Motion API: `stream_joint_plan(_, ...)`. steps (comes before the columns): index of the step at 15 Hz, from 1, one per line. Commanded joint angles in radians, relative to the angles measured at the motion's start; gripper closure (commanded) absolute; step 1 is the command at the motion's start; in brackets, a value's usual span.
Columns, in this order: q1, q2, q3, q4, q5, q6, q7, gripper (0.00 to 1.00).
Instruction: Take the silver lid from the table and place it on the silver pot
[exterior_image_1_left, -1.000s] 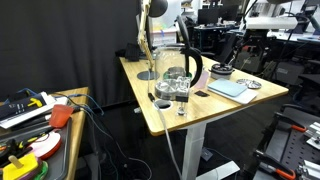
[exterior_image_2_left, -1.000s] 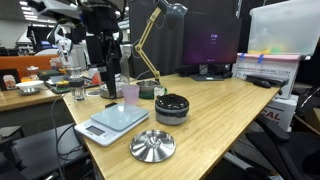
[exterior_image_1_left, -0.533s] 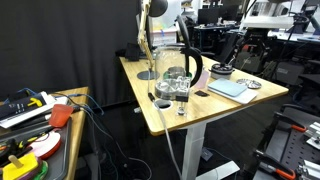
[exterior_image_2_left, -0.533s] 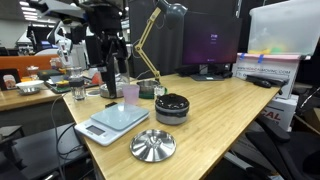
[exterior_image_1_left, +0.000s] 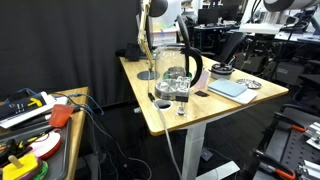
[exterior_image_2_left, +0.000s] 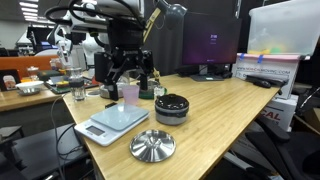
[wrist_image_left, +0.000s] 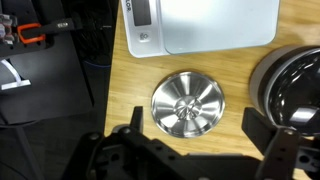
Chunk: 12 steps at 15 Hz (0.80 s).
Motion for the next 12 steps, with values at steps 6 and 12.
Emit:
stream_joint_plan(6, 0.041, 0.006, -0.04, 0.003, -0.009, -0.002, 0.01, 0.0)
stream_joint_plan(12, 0.054, 0.065, -0.064, 0.049, 0.108, -0.038, 0.063, 0.0)
